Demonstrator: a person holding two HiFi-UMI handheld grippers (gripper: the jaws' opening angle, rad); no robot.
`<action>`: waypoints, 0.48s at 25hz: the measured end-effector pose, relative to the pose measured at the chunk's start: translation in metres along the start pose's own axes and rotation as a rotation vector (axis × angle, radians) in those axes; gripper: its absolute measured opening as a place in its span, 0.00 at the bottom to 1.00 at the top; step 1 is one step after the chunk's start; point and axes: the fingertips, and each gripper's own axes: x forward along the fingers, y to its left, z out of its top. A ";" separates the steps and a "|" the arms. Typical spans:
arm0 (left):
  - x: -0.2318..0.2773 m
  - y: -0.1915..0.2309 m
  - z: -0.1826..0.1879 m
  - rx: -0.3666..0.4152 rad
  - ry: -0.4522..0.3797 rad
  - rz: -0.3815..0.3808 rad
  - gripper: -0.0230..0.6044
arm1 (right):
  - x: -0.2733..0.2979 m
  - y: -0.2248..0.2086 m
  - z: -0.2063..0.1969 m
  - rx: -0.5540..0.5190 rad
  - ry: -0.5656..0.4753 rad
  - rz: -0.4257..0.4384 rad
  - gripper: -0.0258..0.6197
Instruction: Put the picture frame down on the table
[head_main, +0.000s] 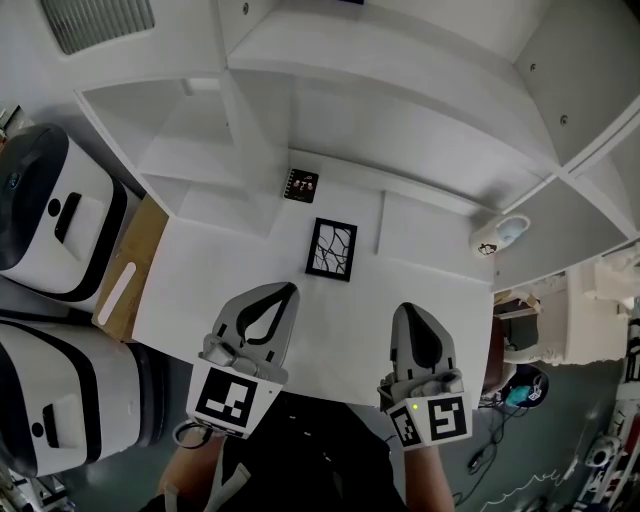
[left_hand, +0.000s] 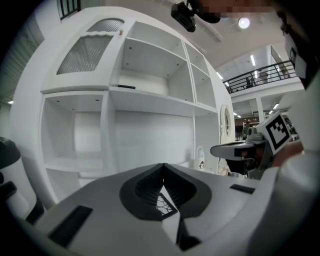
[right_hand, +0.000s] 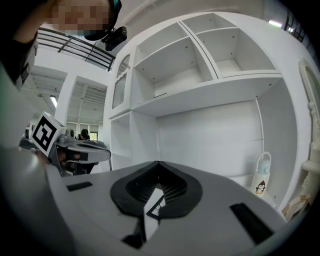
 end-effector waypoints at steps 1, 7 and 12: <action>-0.001 -0.001 0.002 0.003 0.000 0.000 0.04 | 0.000 0.002 0.003 -0.005 -0.004 0.003 0.04; -0.008 -0.003 0.005 -0.003 -0.007 0.006 0.04 | -0.005 0.006 0.009 -0.010 -0.017 0.013 0.04; -0.009 -0.006 0.005 0.007 0.003 0.000 0.04 | -0.007 0.005 0.012 -0.003 -0.017 0.009 0.04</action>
